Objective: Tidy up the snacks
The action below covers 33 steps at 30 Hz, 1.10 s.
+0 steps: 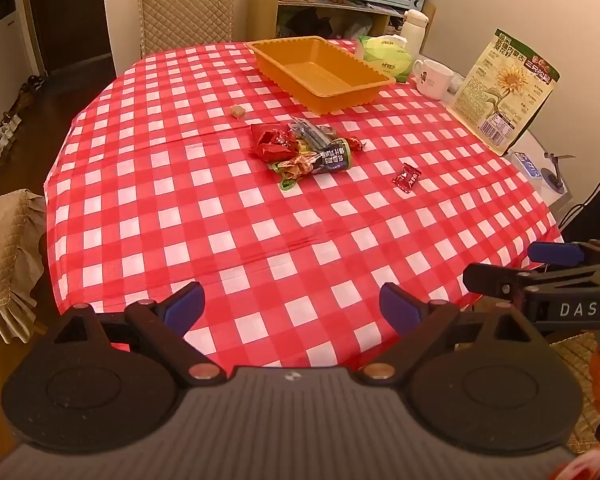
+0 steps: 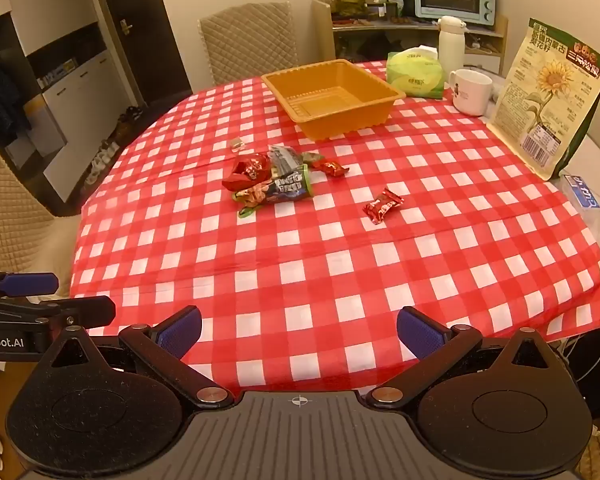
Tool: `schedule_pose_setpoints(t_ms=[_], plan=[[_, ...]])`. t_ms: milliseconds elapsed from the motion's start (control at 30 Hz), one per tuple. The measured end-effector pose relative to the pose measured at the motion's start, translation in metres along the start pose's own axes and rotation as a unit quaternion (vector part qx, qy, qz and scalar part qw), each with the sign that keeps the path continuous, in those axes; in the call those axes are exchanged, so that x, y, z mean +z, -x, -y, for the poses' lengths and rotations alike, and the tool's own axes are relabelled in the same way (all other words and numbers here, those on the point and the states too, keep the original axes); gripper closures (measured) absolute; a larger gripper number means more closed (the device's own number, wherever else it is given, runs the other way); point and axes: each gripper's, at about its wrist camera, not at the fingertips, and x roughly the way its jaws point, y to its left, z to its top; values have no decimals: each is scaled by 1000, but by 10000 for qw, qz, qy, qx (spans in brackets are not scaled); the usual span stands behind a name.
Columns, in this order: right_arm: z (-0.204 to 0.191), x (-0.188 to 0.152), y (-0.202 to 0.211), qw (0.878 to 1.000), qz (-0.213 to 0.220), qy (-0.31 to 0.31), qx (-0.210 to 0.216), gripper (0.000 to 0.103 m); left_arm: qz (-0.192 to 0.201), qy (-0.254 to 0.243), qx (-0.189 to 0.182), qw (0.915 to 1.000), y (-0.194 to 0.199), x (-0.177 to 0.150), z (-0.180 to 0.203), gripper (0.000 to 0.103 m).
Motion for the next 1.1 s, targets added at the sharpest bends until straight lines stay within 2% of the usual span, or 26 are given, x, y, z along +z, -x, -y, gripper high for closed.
schedule_pose_setpoints(t_ms=[1100], plan=[[2, 3, -3, 10000, -32, -6, 5, 0, -19, -2, 1, 10000, 0, 0, 0, 9]])
